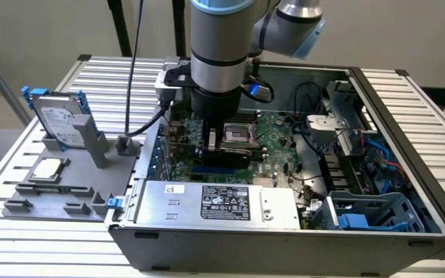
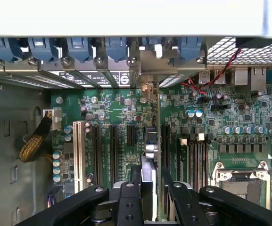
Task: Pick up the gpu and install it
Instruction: 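Insert the gpu into the slot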
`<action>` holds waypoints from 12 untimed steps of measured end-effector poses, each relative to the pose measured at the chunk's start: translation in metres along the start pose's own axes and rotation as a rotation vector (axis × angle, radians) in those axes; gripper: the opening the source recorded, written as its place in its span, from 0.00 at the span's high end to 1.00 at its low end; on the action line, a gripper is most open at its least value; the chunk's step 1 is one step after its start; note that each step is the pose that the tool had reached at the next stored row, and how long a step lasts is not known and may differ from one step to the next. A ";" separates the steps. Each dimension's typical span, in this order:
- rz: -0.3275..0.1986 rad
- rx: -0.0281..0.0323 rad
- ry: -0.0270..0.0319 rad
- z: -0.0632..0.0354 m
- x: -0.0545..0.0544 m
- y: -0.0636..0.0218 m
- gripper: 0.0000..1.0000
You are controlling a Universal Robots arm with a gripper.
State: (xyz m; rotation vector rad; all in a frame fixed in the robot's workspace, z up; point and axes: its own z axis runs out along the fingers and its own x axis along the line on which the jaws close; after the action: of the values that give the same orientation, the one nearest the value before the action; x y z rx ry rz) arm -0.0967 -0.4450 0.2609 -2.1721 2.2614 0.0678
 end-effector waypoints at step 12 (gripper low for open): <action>0.000 0.0007 0.0141 0.0016 0.000 0.0008 0.73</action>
State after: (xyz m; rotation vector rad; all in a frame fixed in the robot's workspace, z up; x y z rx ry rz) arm -0.0976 -0.4450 0.2594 -2.1790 2.2686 0.0519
